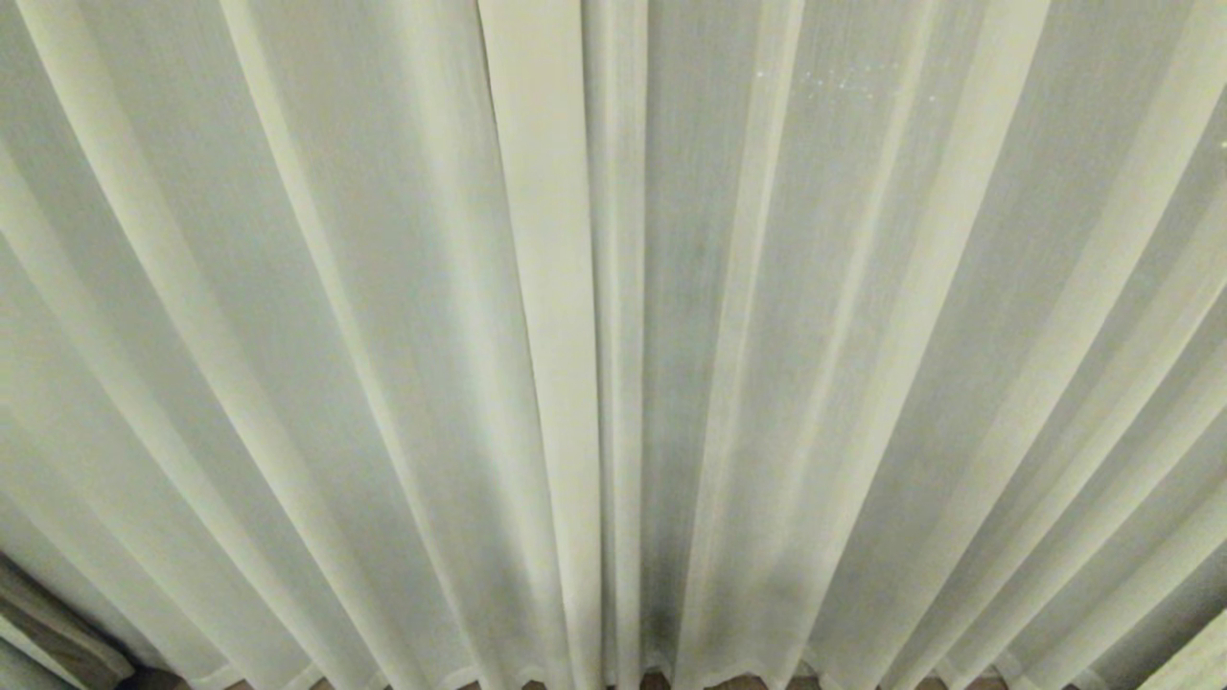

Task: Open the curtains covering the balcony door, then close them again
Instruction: Pull the outer curtains open on both sides, then pull the inner curtains open on both sides

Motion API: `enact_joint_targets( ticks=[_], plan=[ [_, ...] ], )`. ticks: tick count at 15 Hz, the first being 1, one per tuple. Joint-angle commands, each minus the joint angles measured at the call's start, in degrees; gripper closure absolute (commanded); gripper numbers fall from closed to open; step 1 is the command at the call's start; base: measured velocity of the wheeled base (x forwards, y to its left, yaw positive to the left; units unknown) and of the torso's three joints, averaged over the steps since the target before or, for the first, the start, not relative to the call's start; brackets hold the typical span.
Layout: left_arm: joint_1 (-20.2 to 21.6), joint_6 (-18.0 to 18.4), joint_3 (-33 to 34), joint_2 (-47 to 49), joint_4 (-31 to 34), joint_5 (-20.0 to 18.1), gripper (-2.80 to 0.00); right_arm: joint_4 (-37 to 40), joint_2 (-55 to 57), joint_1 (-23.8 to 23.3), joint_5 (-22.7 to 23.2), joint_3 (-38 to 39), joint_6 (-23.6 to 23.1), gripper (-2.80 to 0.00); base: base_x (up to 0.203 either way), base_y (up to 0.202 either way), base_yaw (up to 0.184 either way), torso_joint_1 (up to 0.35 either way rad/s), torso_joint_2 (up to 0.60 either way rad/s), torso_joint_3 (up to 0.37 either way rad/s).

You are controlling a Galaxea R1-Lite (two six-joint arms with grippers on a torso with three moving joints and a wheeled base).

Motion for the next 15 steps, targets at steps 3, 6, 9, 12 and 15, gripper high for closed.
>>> enact_joint_targets(
  ticks=[3, 6, 9, 12, 15],
  plan=[
    [0.0, 0.0, 0.0, 0.0, 0.0, 0.0, 0.00, -0.1, 0.1, 0.0, 0.0, 0.0, 0.0, 0.00, 0.000, 0.000, 0.000, 0.000, 0.00, 0.000],
    [0.0, 0.0, 0.0, 0.0, 0.0, 0.0, 0.00, 0.0, 0.1, 0.0, 0.0, 0.0, 0.0, 0.00, 0.000, 0.000, 0.000, 0.000, 0.00, 0.000],
    [0.0, 0.0, 0.0, 0.0, 0.0, 0.0, 0.00, -0.1, 0.1, 0.0, 0.0, 0.0, 0.0, 0.00, 0.000, 0.000, 0.000, 0.000, 0.00, 0.000],
    [0.0, -0.1, 0.0, 0.0, 0.0, 0.0, 0.00, -0.1, 0.1, 0.0, 0.0, 0.0, 0.0, 0.00, 0.000, 0.000, 0.000, 0.000, 0.00, 0.000],
    [0.0, -0.2, 0.0, 0.0, -0.1, -0.3, 0.00, -0.1, 0.1, 0.0, 0.0, 0.0, 0.0, 0.00, 0.000, 0.000, 0.000, 0.000, 0.00, 0.000]
  ],
)
